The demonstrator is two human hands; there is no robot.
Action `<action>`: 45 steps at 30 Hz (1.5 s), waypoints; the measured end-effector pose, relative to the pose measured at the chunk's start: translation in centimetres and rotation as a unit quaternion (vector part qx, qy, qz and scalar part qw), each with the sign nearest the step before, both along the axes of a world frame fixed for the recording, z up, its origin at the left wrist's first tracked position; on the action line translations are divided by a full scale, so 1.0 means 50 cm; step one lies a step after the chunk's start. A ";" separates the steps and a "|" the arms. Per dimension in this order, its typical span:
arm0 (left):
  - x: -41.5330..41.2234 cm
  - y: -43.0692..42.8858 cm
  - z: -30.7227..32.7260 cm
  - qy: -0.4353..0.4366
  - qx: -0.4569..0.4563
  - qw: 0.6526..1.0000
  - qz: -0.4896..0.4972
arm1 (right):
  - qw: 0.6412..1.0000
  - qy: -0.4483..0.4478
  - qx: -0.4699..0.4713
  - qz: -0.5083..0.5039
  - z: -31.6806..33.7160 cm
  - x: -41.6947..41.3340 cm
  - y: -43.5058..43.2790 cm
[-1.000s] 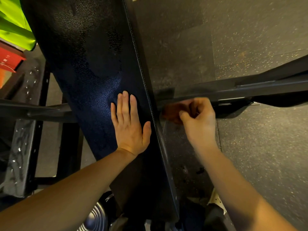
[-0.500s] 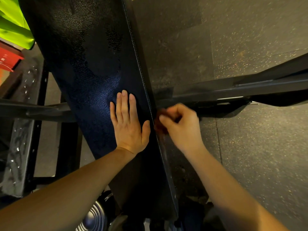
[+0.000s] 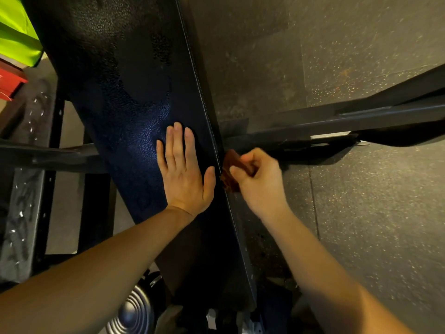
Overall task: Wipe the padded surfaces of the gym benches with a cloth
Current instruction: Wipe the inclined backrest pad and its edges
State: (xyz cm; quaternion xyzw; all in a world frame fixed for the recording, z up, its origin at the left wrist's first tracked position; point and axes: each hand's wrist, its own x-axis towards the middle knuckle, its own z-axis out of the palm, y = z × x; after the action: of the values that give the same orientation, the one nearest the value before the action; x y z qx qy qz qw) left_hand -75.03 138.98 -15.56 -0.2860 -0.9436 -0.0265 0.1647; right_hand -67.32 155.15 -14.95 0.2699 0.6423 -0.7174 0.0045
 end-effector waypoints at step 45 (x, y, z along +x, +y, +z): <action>0.251 -0.076 -0.179 -0.005 0.012 0.999 0.047 | 0.955 -0.137 0.055 0.256 -0.314 0.425 -0.143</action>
State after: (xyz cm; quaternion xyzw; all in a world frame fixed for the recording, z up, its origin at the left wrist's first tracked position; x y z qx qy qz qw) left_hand -62.49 135.16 -24.51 -0.2393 -0.9564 -0.0312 0.1647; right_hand -46.09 147.99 -30.65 0.1922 0.7212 -0.6121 0.2612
